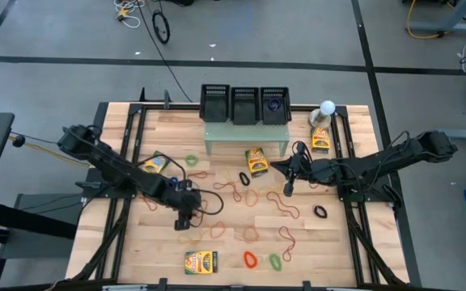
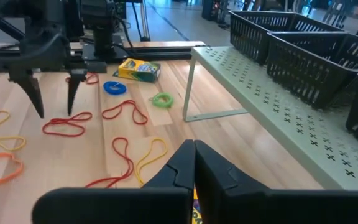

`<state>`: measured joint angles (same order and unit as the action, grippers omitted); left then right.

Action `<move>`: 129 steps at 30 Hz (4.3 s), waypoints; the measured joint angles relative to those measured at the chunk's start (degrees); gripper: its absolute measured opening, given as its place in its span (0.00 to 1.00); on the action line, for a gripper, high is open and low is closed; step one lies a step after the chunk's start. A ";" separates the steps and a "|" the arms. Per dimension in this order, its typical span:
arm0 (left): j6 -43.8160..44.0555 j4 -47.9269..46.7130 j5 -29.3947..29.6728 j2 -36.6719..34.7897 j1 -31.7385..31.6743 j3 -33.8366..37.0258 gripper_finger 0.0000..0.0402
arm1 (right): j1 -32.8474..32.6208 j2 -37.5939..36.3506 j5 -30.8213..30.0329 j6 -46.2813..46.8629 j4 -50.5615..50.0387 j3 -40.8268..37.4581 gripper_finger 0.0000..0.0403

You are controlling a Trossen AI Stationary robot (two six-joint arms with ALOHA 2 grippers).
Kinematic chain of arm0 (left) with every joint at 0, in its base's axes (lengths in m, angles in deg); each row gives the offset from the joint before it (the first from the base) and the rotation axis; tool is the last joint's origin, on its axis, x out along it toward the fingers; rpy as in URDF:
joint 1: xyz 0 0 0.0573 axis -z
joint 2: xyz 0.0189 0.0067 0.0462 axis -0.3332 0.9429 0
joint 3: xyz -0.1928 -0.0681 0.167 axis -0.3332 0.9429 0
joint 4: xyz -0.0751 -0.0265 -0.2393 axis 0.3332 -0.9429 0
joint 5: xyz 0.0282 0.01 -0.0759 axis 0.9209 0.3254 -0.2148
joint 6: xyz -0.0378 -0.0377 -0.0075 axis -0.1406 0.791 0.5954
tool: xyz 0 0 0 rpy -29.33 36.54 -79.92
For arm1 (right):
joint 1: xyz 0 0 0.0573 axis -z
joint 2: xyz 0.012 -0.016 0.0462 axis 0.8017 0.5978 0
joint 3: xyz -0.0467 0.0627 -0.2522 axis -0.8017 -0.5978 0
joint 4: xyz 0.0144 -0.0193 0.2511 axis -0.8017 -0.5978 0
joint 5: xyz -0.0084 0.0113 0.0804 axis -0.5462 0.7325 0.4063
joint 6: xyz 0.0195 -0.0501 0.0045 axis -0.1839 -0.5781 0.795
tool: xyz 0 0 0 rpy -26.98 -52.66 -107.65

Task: Pick & Place Office Desk Supplies
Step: Put the red rubberband into the left black bin on the shelf, then put the green spring bracelet into the right black bin on the shelf

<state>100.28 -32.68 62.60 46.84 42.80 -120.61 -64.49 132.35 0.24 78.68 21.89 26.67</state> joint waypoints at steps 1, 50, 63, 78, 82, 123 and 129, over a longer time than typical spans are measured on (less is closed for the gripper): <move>0.02 0.08 0.54 0.51 0.08 0.00 0.54 | 0.00 0.00 0.01 -0.02 0.10 0.00 0.02; -34.21 2.01 18.36 -15.42 -32.95 -28.68 0.03 | 0.02 0.04 0.76 -0.02 3.68 0.00 0.03; -33.90 7.11 1.48 -7.44 -52.44 -28.74 0.03 | 0.02 0.04 0.77 -0.15 3.63 0.00 0.03; -31.65 -5.42 -0.36 -4.60 -53.53 -33.39 0.30 | 0.20 0.04 0.79 -0.19 3.61 0.00 0.03; -31.54 -13.69 -2.57 -4.60 -53.83 -37.69 0.38 | 0.20 0.04 0.79 -0.19 3.61 0.00 0.03; -14.50 26.32 2.05 -26.14 -18.30 11.13 0.04 | 0.13 0.04 3.32 2.88 3.22 0.00 0.03; -15.72 56.14 11.11 -18.16 -13.80 21.76 0.02 | 0.13 2.58 3.37 6.84 3.38 -0.02 0.03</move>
<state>84.55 23.46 73.71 28.68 29.00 -98.85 -64.36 134.93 3.60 85.52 25.27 26.65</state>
